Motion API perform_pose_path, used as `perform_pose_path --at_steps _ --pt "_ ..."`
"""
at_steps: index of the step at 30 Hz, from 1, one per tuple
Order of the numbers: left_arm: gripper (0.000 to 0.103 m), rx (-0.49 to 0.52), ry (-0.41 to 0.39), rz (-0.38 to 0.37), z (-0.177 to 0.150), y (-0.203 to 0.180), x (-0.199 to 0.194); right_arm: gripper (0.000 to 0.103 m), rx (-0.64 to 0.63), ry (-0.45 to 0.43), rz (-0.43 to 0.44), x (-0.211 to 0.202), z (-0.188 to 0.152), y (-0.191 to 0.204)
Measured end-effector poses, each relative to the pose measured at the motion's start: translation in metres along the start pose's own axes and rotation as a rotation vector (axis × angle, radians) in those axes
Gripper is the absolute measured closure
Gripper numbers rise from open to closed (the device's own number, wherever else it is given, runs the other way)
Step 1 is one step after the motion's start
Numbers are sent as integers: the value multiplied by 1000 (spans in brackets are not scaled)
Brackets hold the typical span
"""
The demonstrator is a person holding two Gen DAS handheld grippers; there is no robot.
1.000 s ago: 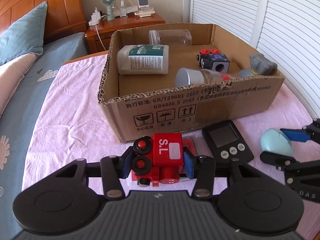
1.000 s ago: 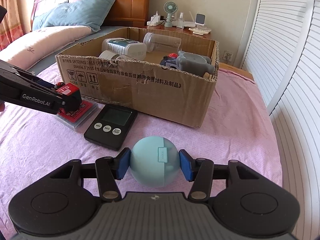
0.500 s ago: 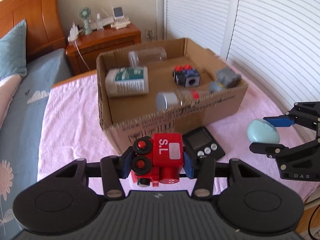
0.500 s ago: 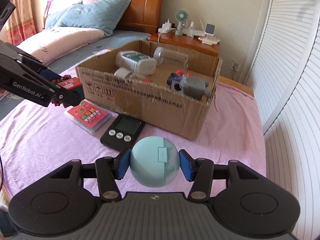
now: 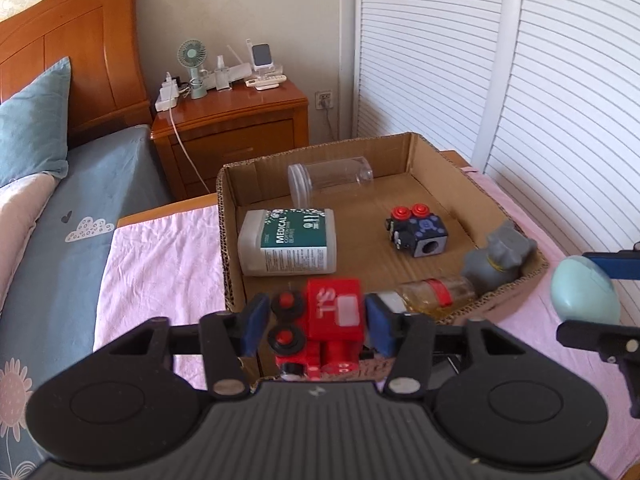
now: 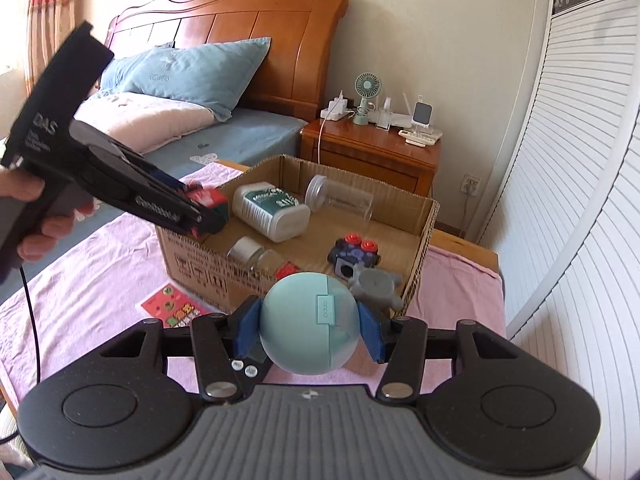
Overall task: Organize rigid objects
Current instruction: 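Carry the egg and red train into the box and open both tools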
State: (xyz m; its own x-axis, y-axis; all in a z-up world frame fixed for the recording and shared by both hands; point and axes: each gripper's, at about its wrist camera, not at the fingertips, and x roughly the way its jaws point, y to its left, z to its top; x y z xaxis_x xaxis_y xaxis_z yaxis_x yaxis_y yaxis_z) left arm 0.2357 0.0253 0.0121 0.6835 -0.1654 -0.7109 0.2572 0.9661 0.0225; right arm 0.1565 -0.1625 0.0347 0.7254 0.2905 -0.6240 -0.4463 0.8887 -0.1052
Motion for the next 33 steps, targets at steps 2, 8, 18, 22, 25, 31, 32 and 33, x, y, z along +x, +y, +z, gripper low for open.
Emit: perform_pose_path --at_steps 2,8,18,22,25,31,32,33 --pt "5 -14 -37 16 -4 0 -6 45 2 0 2 4 5 0" --pt "4 16 -64 16 -15 -2 -27 45 18 9 14 18 22 -5" --pt "4 -7 -78 39 -41 -7 -61 45 75 45 12 58 56 -14" --pt "4 -29 -71 52 -47 -4 -63 45 96 85 20 84 67 -15" --pt "4 -31 -68 57 -51 -1 -65 45 119 130 45 104 71 -13" --pt "4 -60 -47 58 -57 7 -69 45 135 178 39 131 71 -3" --pt "4 -61 -45 63 -58 8 -69 45 137 174 32 133 71 -2" --pt "4 -64 -41 69 -59 9 -69 36 132 170 28 134 72 0"
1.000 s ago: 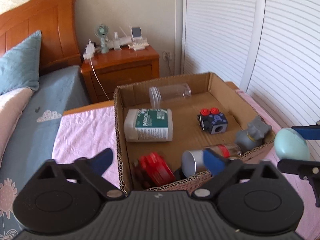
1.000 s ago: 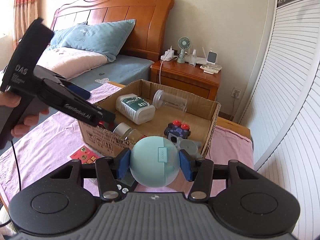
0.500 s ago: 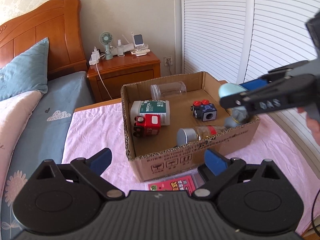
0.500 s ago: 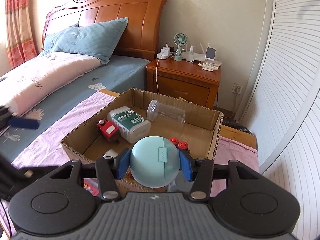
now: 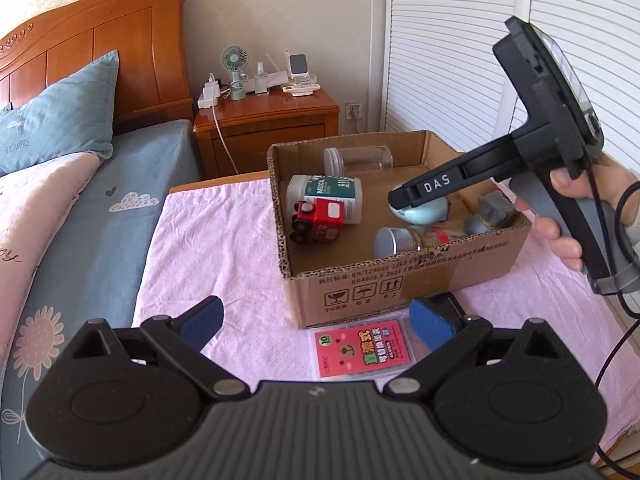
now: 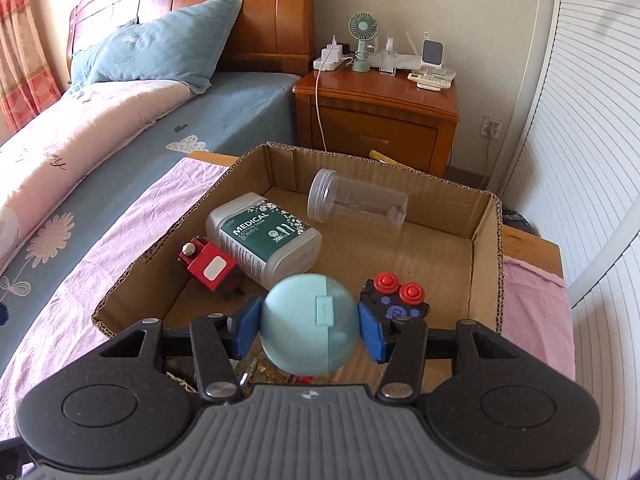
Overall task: Organize rigid objects
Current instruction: 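Carry the egg and red train into the box and open both tools, then move the right tool to the black timer while the left tool approaches the red card pack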
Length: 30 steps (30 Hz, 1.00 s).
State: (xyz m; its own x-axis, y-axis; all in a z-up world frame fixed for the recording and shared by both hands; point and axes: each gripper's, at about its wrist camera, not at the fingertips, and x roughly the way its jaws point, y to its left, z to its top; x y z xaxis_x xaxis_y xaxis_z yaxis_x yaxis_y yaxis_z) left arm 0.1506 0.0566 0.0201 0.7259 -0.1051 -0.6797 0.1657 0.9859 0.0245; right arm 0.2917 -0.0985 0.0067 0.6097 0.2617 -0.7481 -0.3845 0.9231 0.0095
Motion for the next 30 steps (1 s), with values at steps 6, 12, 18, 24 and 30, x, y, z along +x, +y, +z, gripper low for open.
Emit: perform_pose_path --at_steps 6,12,18,24,30 --pt "4 -13 12 16 -2 3 -4 0 -30 -73 -17 -25 -1 10" --pt "4 -7 4 41 -2 -1 -18 0 -34 -105 -13 -55 -12 15" --pt "4 -18 7 48 -8 -3 -32 0 -21 -119 0 -80 -41 21" --pt "1 -11 1 87 -17 -6 -37 0 0 -107 -13 -91 -80 26" --pt "1 -43 24 87 -27 2 -31 0 25 -46 -68 -71 -112 29"
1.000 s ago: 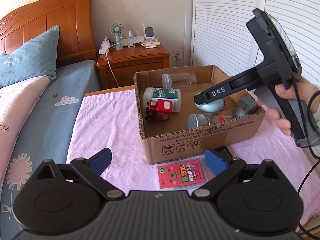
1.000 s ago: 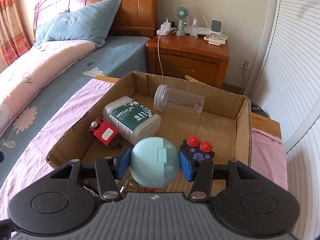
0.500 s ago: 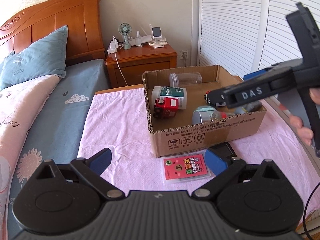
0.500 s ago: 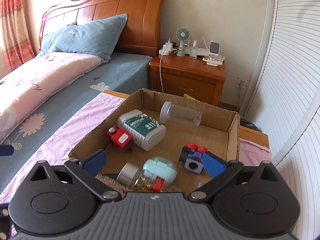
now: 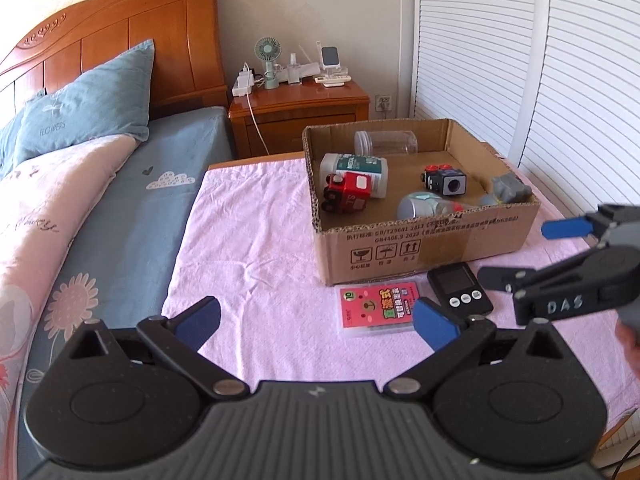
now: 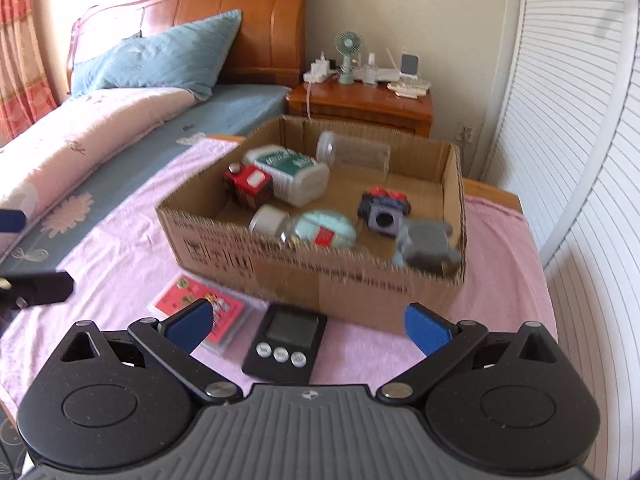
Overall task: Organize rigid objects
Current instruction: 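Move the right tool to the black timer while the left tool approaches the red card pack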
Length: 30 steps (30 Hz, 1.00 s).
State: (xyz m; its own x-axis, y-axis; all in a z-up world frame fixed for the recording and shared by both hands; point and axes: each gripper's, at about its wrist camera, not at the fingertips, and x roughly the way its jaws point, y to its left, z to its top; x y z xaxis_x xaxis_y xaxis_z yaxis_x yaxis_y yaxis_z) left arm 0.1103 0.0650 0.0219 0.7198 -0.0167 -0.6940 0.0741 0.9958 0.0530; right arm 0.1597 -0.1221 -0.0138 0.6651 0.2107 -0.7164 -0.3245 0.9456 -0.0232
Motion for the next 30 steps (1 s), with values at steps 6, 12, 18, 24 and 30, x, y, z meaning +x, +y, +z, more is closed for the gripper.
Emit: perform_pose_path --at_steps 6,12,18,24,30 --pt "1 -4 15 -11 -6 1 11 0 17 89 -25 34 -24 8" --pt "1 8 29 -39 -9 -3 24 0 26 105 -54 52 -31 11" --pt "1 1 61 -61 -11 -5 39 0 41 112 -85 52 -37 2" --pt "1 -3 83 -85 -13 -10 51 0 94 121 -111 44 -45 -18" --pt "1 6 95 -102 -12 -15 58 0 129 124 -141 38 -51 -36"
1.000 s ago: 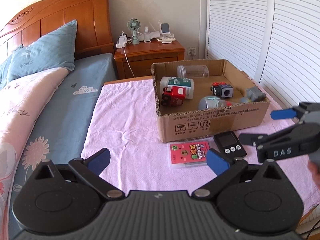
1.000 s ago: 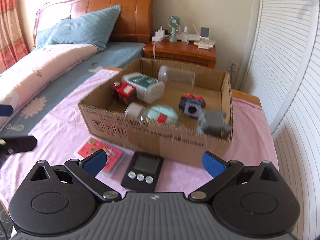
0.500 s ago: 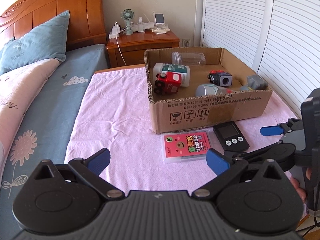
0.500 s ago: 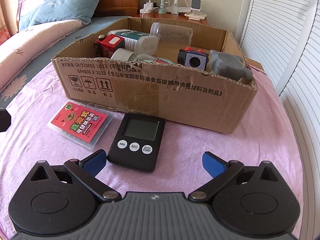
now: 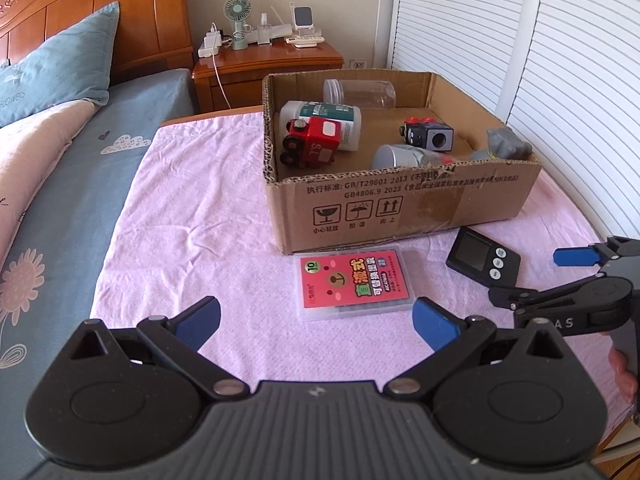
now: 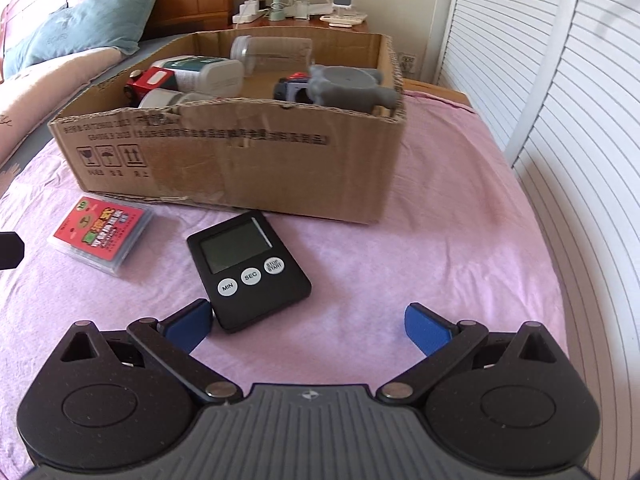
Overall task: Organize rigid objects
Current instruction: 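Move the right tool to the black timer while the left tool approaches the red card pack, then close the right tool on the black timer while the left tool grasps the red card pack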
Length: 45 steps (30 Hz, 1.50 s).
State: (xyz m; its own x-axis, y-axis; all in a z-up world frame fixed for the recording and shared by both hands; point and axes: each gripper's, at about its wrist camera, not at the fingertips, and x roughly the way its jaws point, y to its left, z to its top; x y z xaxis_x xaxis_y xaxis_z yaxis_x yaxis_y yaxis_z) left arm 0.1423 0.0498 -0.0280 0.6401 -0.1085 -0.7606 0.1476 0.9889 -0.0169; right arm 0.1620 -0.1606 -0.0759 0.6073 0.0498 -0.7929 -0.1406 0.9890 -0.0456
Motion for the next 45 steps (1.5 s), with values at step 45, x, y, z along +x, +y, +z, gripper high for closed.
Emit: perform_pose_path --at_steps 45 --pt "1 -29 68 -40 10 -17 74 0 -19 -104 25 15 5 0"
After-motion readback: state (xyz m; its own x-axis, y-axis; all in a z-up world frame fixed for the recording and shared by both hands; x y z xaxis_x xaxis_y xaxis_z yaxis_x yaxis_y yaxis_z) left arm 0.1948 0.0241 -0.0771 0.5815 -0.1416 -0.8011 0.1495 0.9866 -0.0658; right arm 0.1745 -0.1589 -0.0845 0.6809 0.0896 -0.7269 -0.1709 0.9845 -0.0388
